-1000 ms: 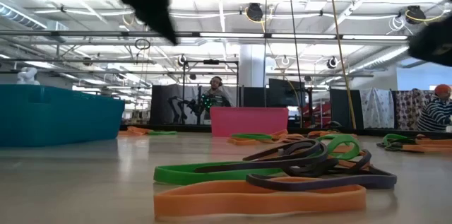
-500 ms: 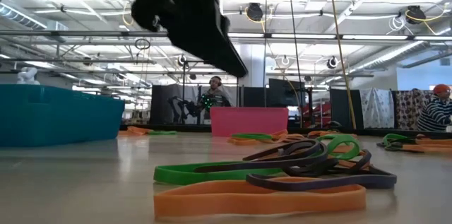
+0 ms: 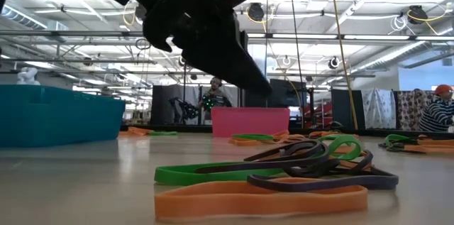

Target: Sort rubber bands into baskets

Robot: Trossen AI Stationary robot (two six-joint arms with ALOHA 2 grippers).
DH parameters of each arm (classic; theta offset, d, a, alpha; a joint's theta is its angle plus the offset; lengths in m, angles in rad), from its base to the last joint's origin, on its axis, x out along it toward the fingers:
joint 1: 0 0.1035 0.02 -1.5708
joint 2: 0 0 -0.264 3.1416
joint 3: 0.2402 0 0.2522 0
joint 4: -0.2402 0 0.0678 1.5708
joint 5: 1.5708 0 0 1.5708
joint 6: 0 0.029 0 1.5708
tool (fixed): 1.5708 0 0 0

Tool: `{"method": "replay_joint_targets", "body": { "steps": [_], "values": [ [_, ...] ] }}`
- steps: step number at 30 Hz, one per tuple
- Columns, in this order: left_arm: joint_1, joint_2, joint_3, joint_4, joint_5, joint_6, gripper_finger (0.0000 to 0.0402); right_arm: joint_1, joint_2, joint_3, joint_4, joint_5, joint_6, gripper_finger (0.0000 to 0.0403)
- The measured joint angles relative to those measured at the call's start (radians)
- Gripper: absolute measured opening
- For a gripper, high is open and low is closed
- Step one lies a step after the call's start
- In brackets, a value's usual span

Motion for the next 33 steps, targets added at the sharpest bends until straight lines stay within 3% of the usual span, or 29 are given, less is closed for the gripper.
{"method": "replay_joint_targets", "body": {
  "steps": [6, 9, 12, 15, 20, 22, 27, 33],
  "values": [
    [0.005, 0.000, 0.000, 0.010, 0.000, 0.016, 0.0103, 0.001, -0.002, -0.057, 0.075, -0.039, 0.001, 0.0154],
    [0.006, 0.000, 0.000, 0.011, 0.000, 0.014, 0.0103, 0.006, -0.002, -0.058, 0.076, -0.080, -0.024, 0.0103],
    [0.006, 0.000, 0.000, 0.041, 0.007, 0.015, 0.0103, 0.007, 0.000, -0.057, 0.078, -0.145, -0.073, 0.0028],
    [0.007, 0.007, 0.000, 0.155, 0.111, 0.051, 0.0103, 0.007, 0.000, -0.046, 0.073, -0.141, -0.097, 0.0012],
    [0.006, 0.094, 0.002, 0.520, 0.348, 0.120, 0.0103, 0.007, 0.000, -0.024, 0.064, -0.128, -0.079, 0.0003],
    [0.007, 0.146, 0.002, 0.669, 0.387, 0.114, 0.0103, 0.007, 0.000, -0.002, 0.064, -0.093, -0.095, 0.0003],
    [0.018, 0.276, 0.007, 0.959, 0.370, 0.051, 0.0102, 0.006, 0.000, 0.081, 0.076, 0.082, -0.191, 0.0001],
    [0.031, 0.359, 0.098, 1.057, 0.338, 0.035, 0.0102, 0.005, 0.000, 0.148, 0.133, 0.265, -0.348, 0.0001]
  ]
}}
